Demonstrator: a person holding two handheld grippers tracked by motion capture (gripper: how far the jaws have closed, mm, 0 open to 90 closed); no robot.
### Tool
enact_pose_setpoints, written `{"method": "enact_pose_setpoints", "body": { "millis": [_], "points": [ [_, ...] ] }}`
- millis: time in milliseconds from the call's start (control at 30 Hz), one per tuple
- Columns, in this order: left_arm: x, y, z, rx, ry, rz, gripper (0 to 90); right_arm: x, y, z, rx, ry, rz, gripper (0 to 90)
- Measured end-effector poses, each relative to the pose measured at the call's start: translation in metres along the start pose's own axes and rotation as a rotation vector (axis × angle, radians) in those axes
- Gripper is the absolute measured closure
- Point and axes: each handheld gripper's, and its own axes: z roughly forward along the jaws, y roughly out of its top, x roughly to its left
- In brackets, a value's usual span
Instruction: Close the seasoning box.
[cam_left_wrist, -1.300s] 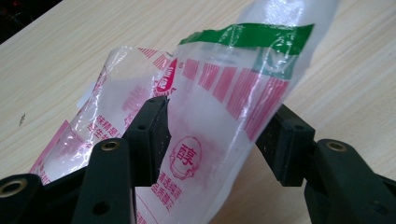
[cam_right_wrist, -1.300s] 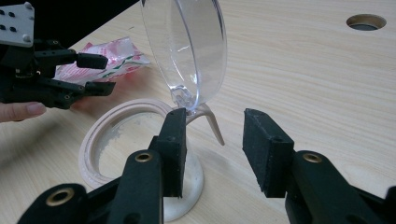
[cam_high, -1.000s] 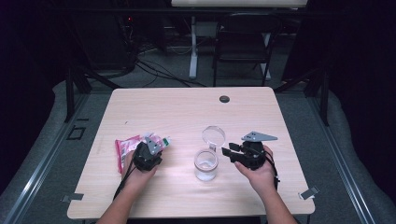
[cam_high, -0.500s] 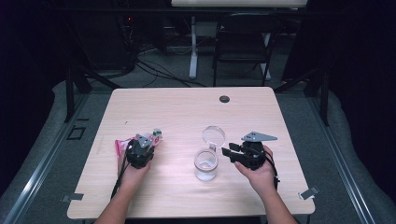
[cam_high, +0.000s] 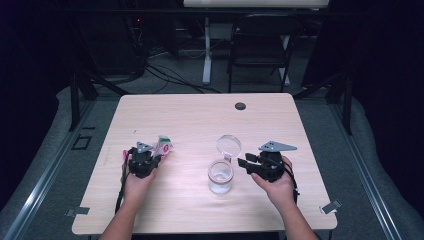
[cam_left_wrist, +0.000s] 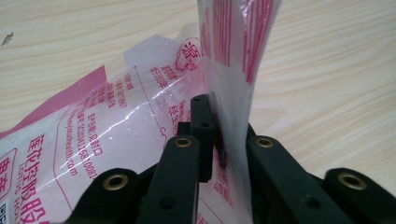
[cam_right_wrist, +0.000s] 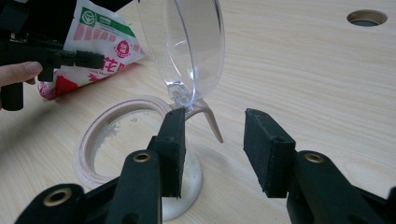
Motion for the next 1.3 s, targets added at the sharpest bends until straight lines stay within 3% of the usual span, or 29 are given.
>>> {"method": "enact_pose_setpoints", "body": {
  "millis": [200,500,800,1067,1300],
  "points": [
    [0.005,0.002,-0.01,-0.022,-0.023,-0.029,88.9,0.0,0.0,0.0,0.003,0.0,0.003,58.8],
    [0.012,0.007,-0.033,-0.062,-0.011,-0.01,89.7,0.0,0.0,0.0,0.003,-0.001,0.004,58.6],
    [0.025,0.009,-0.057,-0.111,-0.003,-0.064,89.8,0.001,0.0,0.0,0.001,0.003,0.0,58.6],
    [0.033,0.012,-0.079,-0.16,0.048,-0.077,89.7,0.001,0.0,0.0,0.002,0.007,-0.003,58.6],
    [0.039,0.014,-0.099,-0.199,0.109,-0.057,89.8,0.001,-0.001,0.0,0.005,0.004,-0.005,58.6]
  ]
}}
